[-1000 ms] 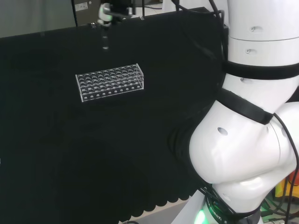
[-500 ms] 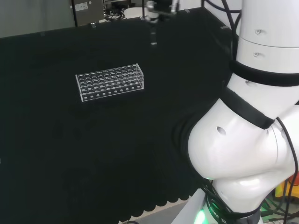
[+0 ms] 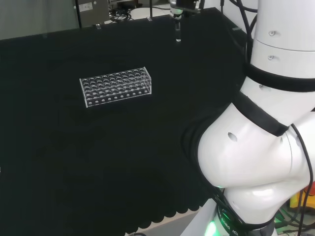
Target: Shake the test tube.
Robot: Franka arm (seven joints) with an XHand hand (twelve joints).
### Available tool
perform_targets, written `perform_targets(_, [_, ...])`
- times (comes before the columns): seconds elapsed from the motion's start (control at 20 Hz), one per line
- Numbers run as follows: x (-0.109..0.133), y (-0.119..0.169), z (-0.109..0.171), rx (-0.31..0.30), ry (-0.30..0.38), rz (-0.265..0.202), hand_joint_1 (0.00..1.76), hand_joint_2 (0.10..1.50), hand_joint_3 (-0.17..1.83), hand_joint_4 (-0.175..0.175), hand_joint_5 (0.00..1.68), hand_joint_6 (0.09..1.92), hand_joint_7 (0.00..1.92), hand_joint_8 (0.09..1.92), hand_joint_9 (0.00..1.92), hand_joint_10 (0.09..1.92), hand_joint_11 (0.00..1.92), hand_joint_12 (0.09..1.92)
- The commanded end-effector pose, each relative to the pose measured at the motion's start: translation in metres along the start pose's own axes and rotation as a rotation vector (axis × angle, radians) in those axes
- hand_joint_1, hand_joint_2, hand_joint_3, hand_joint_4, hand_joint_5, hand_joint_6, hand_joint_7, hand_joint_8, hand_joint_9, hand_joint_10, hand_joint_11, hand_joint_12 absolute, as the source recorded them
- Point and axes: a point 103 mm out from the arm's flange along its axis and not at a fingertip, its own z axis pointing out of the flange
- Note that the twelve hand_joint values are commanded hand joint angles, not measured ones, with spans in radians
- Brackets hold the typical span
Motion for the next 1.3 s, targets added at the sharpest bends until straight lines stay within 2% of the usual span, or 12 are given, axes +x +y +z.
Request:
perform_targets(0.05, [0.066, -0.009, 0.025, 0.053, 0.027, -0.102, 1.43, 0.57, 0.77, -0.175, 1.28, 0.66, 1.36, 0.79, 1.32, 0.51, 0.98, 1.16])
perform_targets(0.4, [0.147, -0.031, 0.053, 0.136, 0.075, -0.234, 1.43, 0.57, 0.77, -0.175, 1.28, 0.66, 1.36, 0.79, 1.32, 0.51, 0.98, 1.16])
perform_targets(0.7, [0.187, -0.046, 0.063, 0.179, 0.124, -0.297, 1.43, 0.57, 0.77, -0.175, 1.28, 0.66, 1.36, 0.79, 1.32, 0.51, 0.98, 1.16])
perform_targets(0.85, [0.190, -0.046, 0.063, 0.180, 0.125, -0.305, 1.43, 0.57, 0.77, -0.175, 1.28, 0.66, 1.36, 0.79, 1.32, 0.51, 0.98, 1.16])
perform_targets(1.0, [0.180, -0.042, 0.061, 0.171, 0.116, -0.288, 1.43, 0.57, 0.77, -0.175, 1.28, 0.66, 1.36, 0.79, 1.32, 0.51, 0.98, 1.16])
perform_targets(1.3, [0.130, -0.021, 0.052, 0.130, 0.071, -0.204, 1.43, 0.57, 0.77, -0.175, 1.28, 0.66, 1.36, 0.79, 1.32, 0.50, 0.97, 1.16])
